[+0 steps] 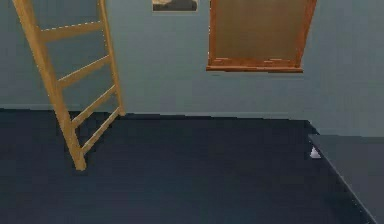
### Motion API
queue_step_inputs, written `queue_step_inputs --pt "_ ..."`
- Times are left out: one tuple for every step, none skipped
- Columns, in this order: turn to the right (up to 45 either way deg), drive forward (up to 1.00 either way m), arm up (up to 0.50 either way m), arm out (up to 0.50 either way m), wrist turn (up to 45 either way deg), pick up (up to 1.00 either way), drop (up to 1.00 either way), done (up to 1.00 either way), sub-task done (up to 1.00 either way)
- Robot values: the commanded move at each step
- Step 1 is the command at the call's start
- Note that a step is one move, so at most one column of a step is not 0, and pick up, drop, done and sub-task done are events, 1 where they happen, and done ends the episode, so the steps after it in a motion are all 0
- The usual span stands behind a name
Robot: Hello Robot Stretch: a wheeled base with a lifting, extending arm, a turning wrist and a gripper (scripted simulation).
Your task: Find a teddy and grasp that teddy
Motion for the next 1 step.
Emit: queue_step_inputs --pt "-27.0 0.0 0.0 0.0 0.0 0.0 0.0 0.0 0.0"
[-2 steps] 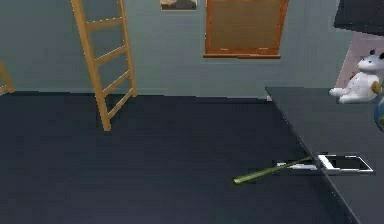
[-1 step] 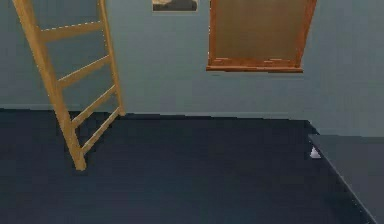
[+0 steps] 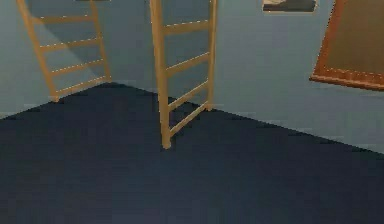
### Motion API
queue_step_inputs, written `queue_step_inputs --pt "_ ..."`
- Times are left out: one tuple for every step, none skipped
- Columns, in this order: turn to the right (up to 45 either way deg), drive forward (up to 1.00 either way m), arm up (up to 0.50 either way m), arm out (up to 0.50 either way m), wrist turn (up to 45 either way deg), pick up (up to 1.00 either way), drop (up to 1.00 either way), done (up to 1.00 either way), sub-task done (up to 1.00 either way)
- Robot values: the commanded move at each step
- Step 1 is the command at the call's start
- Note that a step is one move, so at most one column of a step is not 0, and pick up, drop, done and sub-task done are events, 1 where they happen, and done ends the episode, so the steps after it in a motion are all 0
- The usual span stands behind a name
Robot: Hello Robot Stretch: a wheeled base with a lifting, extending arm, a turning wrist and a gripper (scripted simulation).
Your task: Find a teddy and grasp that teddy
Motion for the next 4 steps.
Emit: queue_step_inputs --pt "36.0 0.0 0.0 0.0 0.0 0.0 0.0 0.0 0.0" --pt "0.0 0.8 0.0 0.0 0.0 0.0 0.0 0.0 0.0" --pt "33.0 0.0 0.0 0.0 0.0 0.0 0.0 0.0 0.0" --pt "0.0 0.5 0.0 0.0 0.0 0.0 0.0 0.0 0.0"
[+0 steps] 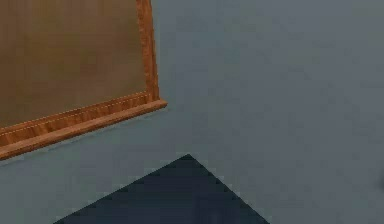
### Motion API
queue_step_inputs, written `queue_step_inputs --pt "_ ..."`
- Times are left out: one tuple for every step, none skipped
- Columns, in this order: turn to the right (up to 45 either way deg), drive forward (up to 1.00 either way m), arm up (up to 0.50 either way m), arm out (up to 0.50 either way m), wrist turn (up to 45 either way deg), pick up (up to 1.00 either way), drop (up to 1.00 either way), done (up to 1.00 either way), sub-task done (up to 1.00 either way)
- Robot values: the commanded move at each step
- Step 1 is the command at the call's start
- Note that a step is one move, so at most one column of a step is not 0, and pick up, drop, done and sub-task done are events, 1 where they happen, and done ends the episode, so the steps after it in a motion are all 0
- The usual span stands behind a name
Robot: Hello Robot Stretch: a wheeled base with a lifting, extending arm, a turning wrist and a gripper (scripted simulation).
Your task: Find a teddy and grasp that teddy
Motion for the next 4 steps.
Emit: queue_step_inputs --pt "12.0 0.0 0.0 0.0 0.0 0.0 0.0 0.0 0.0" --pt "3.0 0.0 0.0 0.0 0.0 0.0 0.0 0.0 0.0" --pt "0.0 0.25 0.0 0.0 0.0 0.0 0.0 0.0 0.0" --pt "0.0 0.0 0.5 0.0 0.0 0.0 0.0 0.0 0.0"
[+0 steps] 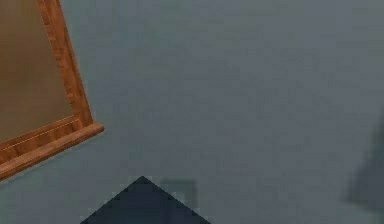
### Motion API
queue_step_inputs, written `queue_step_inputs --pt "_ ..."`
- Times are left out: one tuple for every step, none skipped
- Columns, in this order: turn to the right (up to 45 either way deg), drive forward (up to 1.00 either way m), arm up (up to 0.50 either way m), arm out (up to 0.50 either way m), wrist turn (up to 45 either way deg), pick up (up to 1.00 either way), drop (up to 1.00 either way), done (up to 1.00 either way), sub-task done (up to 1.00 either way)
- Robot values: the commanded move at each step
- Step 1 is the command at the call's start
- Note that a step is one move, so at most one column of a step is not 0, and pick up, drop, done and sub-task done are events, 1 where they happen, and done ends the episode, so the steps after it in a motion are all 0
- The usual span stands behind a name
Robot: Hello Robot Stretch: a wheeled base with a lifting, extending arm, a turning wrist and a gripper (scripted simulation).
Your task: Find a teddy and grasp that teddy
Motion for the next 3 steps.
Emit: queue_step_inputs --pt "0.0 0.0 0.38 0.0 0.0 0.0 0.0 0.0 0.0" --pt "0.0 0.0 0.0 0.3 0.0 0.0 0.0 0.0 0.0" --pt "0.0 0.0 0.0 0.0 45.0 0.0 0.0 0.0 0.0"
